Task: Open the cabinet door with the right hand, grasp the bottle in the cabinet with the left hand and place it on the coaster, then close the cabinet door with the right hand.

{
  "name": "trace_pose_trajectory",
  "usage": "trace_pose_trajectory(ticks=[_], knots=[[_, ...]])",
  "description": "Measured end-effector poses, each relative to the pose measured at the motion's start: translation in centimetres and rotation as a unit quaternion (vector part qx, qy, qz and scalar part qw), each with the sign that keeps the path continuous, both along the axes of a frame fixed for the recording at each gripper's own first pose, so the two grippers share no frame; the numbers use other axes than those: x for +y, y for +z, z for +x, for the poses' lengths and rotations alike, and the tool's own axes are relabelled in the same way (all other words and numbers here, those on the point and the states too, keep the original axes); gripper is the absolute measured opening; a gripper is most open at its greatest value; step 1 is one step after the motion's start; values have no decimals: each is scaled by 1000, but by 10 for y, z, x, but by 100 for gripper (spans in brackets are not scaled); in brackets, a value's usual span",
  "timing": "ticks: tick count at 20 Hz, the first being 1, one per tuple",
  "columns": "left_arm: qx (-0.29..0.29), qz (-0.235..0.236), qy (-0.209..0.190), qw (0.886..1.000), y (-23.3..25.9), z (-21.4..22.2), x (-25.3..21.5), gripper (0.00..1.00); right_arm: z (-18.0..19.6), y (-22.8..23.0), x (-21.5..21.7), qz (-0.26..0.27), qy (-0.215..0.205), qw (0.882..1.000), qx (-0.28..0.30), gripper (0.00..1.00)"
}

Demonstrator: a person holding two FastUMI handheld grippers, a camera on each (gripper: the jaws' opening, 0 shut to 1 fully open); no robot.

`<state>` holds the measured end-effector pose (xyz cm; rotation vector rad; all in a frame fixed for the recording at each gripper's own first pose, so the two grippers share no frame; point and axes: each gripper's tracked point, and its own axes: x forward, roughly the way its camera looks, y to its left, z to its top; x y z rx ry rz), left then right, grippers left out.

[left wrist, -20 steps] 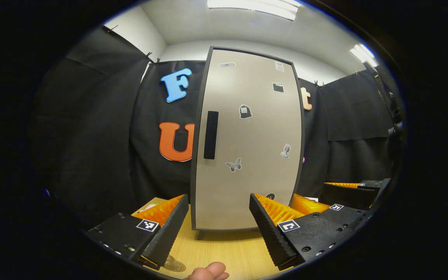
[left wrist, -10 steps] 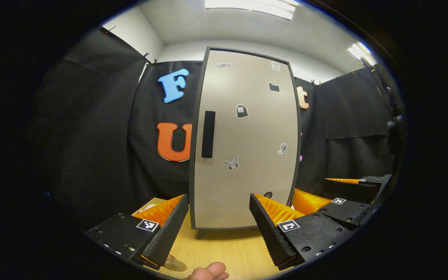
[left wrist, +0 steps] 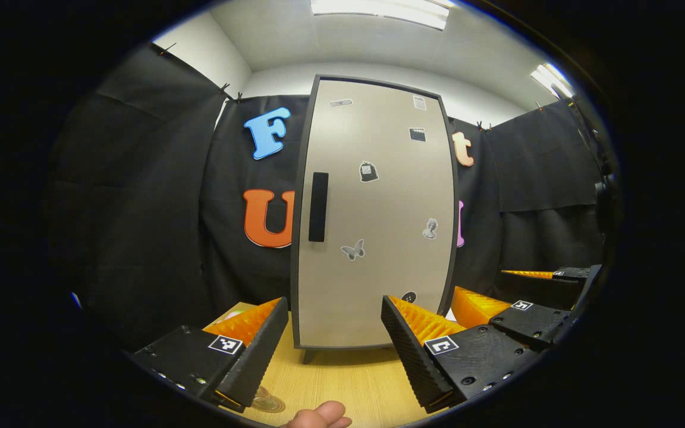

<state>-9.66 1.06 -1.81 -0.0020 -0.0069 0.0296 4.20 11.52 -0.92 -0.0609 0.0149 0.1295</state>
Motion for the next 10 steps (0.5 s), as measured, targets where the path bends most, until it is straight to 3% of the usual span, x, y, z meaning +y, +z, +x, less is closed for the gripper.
trace_pose_trajectory(ticks=[10], knots=[[27,-4,-6,1000,-18,-7,0,95,-9,-19,6,2,8,1000,23,98]])
